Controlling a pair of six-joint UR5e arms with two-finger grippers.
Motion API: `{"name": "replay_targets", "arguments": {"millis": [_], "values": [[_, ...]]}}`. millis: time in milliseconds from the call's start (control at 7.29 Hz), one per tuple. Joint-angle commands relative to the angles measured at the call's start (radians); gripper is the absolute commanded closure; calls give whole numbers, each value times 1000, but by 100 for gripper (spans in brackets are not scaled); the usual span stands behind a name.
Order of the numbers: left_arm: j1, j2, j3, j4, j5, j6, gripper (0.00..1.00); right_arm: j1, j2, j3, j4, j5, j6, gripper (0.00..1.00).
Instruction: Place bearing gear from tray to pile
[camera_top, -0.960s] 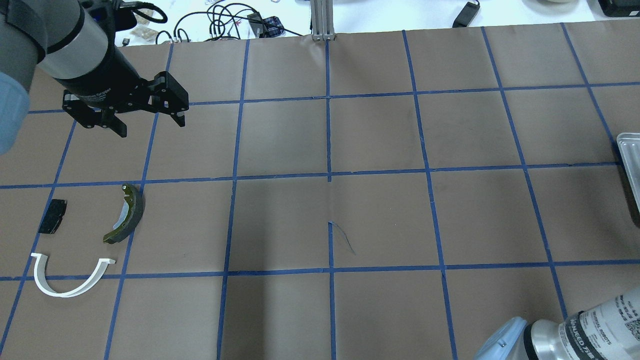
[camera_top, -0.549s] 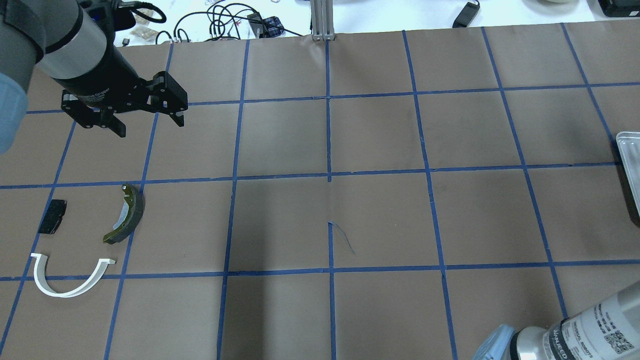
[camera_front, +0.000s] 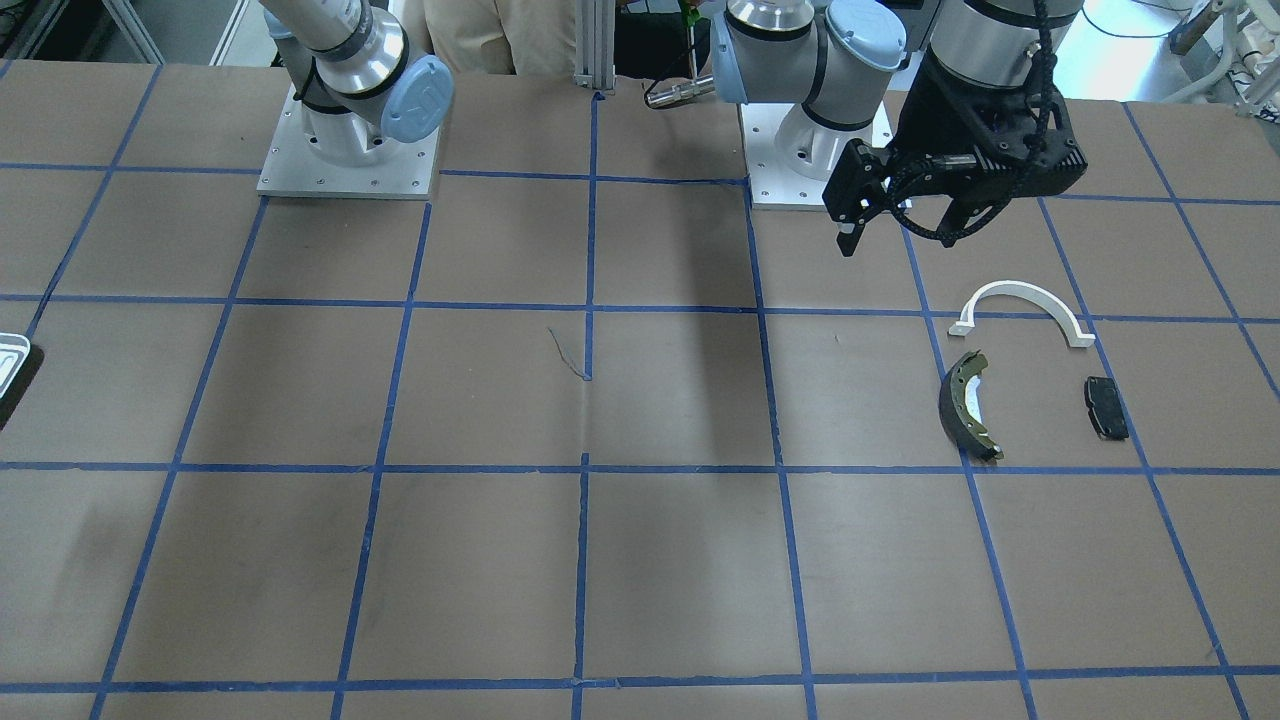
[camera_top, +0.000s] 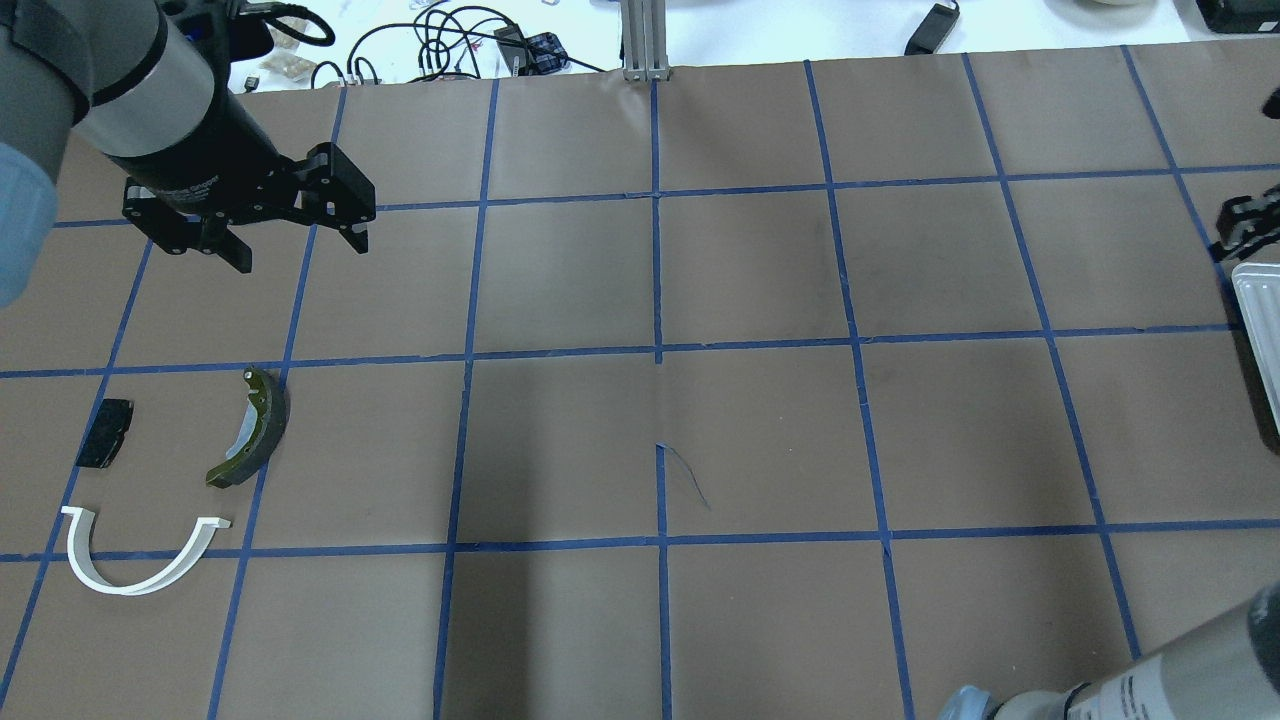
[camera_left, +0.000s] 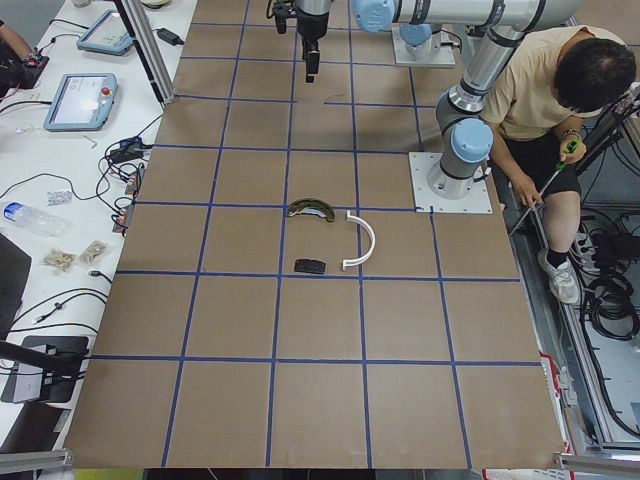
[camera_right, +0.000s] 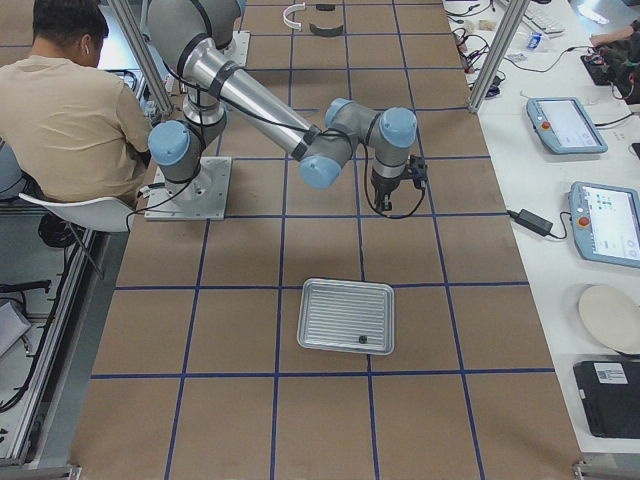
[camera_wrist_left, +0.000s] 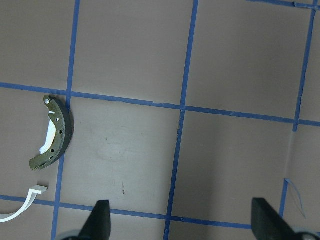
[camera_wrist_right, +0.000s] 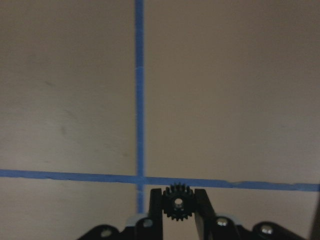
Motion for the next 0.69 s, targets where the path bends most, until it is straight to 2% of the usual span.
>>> {"name": "replay_targets", "arguments": {"millis": [0,274,549], "values": [[0,2,-1,-1,2,1,0,288,-20,61,-12,7,316,100],[0,2,-1,1,0,1,0,512,10,61,-16,16,565,100],[0,2,-1,-1,0,1,0,704,96,61,-158,17,775,100]]}}
